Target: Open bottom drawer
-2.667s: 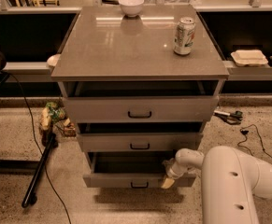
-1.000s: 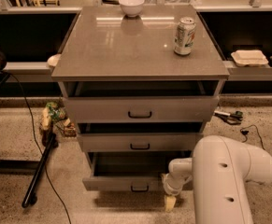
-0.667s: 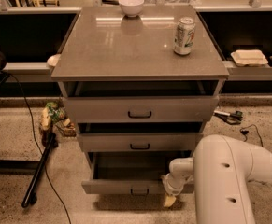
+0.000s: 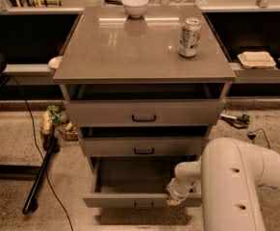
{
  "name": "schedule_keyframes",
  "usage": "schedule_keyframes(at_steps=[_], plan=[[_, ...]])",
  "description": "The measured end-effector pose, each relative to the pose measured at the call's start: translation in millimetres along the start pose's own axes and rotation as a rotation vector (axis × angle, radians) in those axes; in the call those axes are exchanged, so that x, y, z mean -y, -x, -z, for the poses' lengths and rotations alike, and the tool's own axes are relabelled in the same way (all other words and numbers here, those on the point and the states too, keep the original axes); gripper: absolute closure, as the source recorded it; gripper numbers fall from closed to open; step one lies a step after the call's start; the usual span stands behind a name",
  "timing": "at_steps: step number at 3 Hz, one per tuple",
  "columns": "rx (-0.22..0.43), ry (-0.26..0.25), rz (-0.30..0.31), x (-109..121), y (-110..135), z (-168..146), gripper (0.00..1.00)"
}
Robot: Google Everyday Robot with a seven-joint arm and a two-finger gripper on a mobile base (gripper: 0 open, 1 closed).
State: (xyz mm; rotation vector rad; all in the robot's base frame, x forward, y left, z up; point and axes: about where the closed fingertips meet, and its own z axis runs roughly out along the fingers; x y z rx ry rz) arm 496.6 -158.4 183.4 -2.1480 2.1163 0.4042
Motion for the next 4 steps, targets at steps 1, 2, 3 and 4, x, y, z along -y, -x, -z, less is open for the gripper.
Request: schedule_keyframes(at_steps=[1, 2, 3, 4], plan=[[0.000, 0.000, 0.000, 1.2, 0.8, 2.6, 1.00], [-0.008, -0.004, 0.001, -18.5, -3.1, 4.9, 1.00], [-0.012, -0.009, 0.006, -39.6, -5.6, 7.7, 1.00], [-0.012, -0.004, 0.007, -43.9, -5.2, 6.4, 0.82]])
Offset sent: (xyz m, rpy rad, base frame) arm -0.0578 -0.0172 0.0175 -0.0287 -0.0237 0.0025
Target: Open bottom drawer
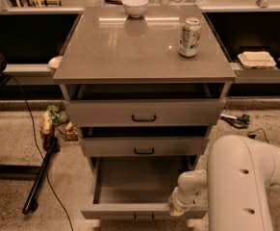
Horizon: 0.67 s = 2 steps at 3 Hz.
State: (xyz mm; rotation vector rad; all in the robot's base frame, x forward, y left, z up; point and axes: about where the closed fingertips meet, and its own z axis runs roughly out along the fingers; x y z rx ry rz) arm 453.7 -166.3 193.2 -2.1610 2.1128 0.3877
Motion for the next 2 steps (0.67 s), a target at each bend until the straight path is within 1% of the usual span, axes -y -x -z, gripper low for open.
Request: schedule_keyframes(at_steps=[1, 2], plan=[[0.000, 0.000, 0.000, 0.0, 0.0, 0.0, 0.57], [0.000, 0.000, 0.000, 0.0, 0.0, 0.0, 0.36]])
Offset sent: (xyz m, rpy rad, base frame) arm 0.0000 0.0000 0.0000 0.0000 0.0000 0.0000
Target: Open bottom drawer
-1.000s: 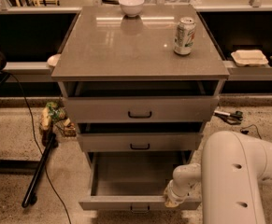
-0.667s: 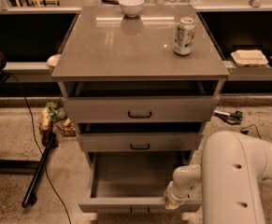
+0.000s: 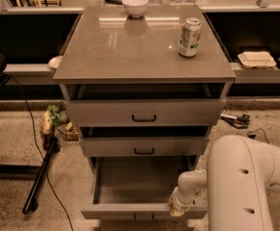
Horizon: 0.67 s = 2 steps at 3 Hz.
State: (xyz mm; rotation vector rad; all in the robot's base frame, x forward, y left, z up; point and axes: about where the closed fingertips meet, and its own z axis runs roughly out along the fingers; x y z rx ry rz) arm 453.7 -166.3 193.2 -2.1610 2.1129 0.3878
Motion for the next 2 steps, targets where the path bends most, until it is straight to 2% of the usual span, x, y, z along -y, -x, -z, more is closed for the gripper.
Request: schedule_keyframes(at_steps=[1, 2], plan=[[0.000, 0.000, 0.000, 0.0, 0.0, 0.0, 0.12], [0.000, 0.000, 0.000, 0.0, 0.0, 0.0, 0.00]])
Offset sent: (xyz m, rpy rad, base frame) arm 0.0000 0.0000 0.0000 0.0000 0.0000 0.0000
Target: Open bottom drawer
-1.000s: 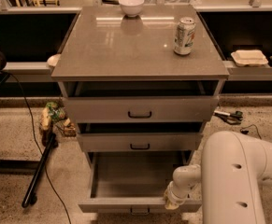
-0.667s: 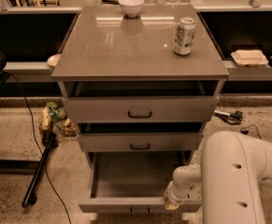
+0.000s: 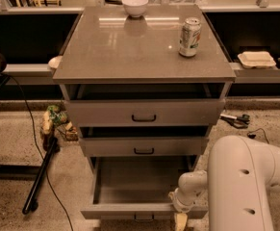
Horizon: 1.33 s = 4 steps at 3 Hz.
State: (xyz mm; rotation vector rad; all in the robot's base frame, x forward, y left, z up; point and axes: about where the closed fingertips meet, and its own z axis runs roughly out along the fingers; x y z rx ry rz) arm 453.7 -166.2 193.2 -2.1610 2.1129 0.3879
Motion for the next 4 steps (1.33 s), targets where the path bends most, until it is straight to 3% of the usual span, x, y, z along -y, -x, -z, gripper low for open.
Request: schedule_keyframes(at_steps=[1, 3, 4], plan=[[0.028, -0.021, 0.006, 0.3, -2.2, 6.3, 0.00], [0.188, -0.134, 0.060, -1.7, -11.2, 56.2, 0.00], [0.224, -0.184, 0.082, -7.5, -15.8, 78.4, 0.00]])
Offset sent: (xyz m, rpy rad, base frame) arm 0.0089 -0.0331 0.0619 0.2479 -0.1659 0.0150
